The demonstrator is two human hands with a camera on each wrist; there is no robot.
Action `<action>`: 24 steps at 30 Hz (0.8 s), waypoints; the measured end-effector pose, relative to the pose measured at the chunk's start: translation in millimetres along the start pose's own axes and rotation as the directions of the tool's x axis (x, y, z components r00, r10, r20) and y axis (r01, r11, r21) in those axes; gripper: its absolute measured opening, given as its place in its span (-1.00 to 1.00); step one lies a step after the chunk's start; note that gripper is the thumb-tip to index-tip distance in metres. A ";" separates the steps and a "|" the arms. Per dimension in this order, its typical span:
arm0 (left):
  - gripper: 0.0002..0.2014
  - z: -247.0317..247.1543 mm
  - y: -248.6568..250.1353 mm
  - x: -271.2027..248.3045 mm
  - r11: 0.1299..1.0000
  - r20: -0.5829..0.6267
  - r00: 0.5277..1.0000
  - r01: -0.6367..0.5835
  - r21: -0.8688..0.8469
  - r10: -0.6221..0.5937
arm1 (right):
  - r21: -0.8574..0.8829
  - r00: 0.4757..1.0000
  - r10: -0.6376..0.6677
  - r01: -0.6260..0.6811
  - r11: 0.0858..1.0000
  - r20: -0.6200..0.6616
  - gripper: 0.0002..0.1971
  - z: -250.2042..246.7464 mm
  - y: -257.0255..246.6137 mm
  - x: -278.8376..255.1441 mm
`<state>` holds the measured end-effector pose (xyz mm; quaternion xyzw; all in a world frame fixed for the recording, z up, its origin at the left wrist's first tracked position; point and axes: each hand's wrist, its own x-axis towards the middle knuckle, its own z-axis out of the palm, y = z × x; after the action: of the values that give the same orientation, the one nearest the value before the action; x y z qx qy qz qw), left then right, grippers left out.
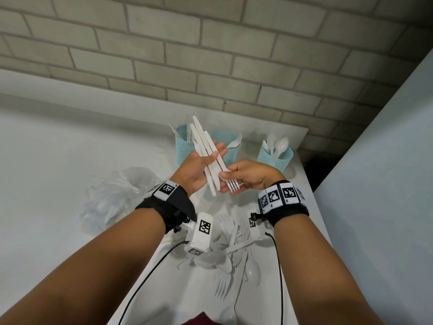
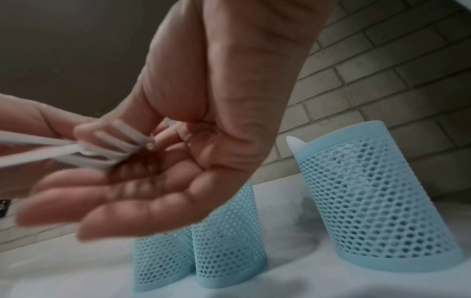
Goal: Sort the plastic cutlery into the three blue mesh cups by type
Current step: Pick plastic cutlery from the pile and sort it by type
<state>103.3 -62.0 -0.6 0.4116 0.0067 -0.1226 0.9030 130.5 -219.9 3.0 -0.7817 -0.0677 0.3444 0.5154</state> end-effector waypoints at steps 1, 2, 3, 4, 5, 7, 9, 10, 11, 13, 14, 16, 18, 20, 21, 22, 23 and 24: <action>-0.57 -1.2 -0.1 -0.4 1.000 -0.001 1.000 0.005 0.006 -0.005 | 0.013 1.000 0.001 0.000 1.000 -0.018 -0.89 0.8 0.7 -0.9; -0.58 -2.3 0.2 -0.9 1.000 -0.004 1.000 0.006 0.007 -0.006 | 0.021 0.999 0.003 -0.002 1.000 -0.035 -0.89 0.9 1.5 -1.5; -0.60 -3.5 0.9 -1.1 1.000 -0.011 1.000 0.006 0.005 -0.006 | 0.021 0.999 0.012 -0.011 1.000 -0.047 -0.88 0.4 2.2 -2.4; -0.61 -4.6 1.3 -1.2 1.000 -0.022 1.000 0.003 0.001 -0.003 | 0.014 0.998 0.024 -0.023 1.000 -0.054 -0.88 -0.2 3.1 -2.9; -0.62 -5.3 1.9 -1.3 1.000 -0.033 0.999 0.000 -0.003 -0.001 | 0.009 0.998 0.032 -0.032 0.999 -0.062 -0.89 -1.1 4.2 -3.9; -0.63 -6.8 2.6 -0.6 1.000 -0.058 0.998 0.006 -0.004 -0.006 | 0.042 0.992 0.025 -0.020 0.999 -0.125 -0.91 -3.9 7.3 -4.5; -0.63 -8.6 2.9 -0.1 1.000 -0.075 0.997 0.023 0.017 -0.022 | 0.175 0.971 0.001 0.042 0.984 -0.239 -0.93 -8.8 11.3 -4.1; -0.64 -9.2 2.8 -0.4 0.999 -0.078 0.996 0.034 0.030 -0.032 | 0.271 0.957 -0.008 0.090 0.958 -0.289 -0.94 -11.2 13.4 -3.4; -0.66 -9.3 2.6 -0.8 0.998 -0.077 0.996 0.045 0.037 -0.042 | 0.361 0.944 -0.018 0.143 0.921 -0.328 -0.95 -13.1 15.0 -2.6; -0.70 -10.1 1.4 -1.6 0.998 -0.071 0.996 0.057 0.029 -0.055 | 0.459 0.926 -0.037 0.220 0.861 -0.375 -0.97 -14.7 17.9 -1.0; -0.71 -10.3 0.7 -1.9 0.998 -0.070 0.996 0.060 0.021 -0.058 | 0.479 0.920 -0.052 0.250 0.841 -0.389 -0.97 -14.2 18.9 0.6; -0.72 -11.1 -0.1 -2.0 0.997 -0.068 0.996 0.066 0.029 -0.064 | 0.528 0.904 -0.092 0.324 0.785 -0.419 -0.96 -12.7 19.0 3.2; -0.71 -11.8 -1.2 -2.3 0.992 -0.059 0.995 0.084 0.094 -0.078 | 0.600 0.884 -0.118 0.400 0.693 -0.453 -0.94 -12.8 17.4 5.1; -0.69 -11.2 -2.7 -3.0 0.979 -0.056 0.993 0.108 0.174 -0.099 | 0.697 0.876 -0.108 0.443 0.564 -0.469 -0.89 -13.9 14.1 5.5; -0.69 -10.5 -3.7 -3.1 0.972 -0.066 0.992 0.118 0.203 -0.107 | 0.740 0.873 -0.098 0.460 0.491 -0.478 -0.85 -14.5 12.0 5.2; -0.70 -10.5 -4.4 -3.2 0.966 -0.079 0.990 0.129 0.225 -0.114 | 0.768 0.866 -0.090 0.481 0.424 -0.493 -0.82 -15.0 10.0 5.0; -0.70 -10.2 -5.0 -3.2 0.961 -0.084 0.989 0.142 0.238 -0.125 | 0.783 0.856 -0.080 0.502 0.367 -0.511 -0.81 -15.3 7.6 4.7; -0.70 -10.5 -5.4 -3.1 0.956 -0.078 0.987 0.156 0.248 -0.141 | 0.792 0.846 -0.063 0.519 0.322 -0.529 -0.81 -15.3 4.8 5.0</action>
<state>100.0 -56.8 -11.2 0.5253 0.0487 -0.1775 0.8307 142.4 -231.5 0.1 -0.3887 0.0989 0.0516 0.9146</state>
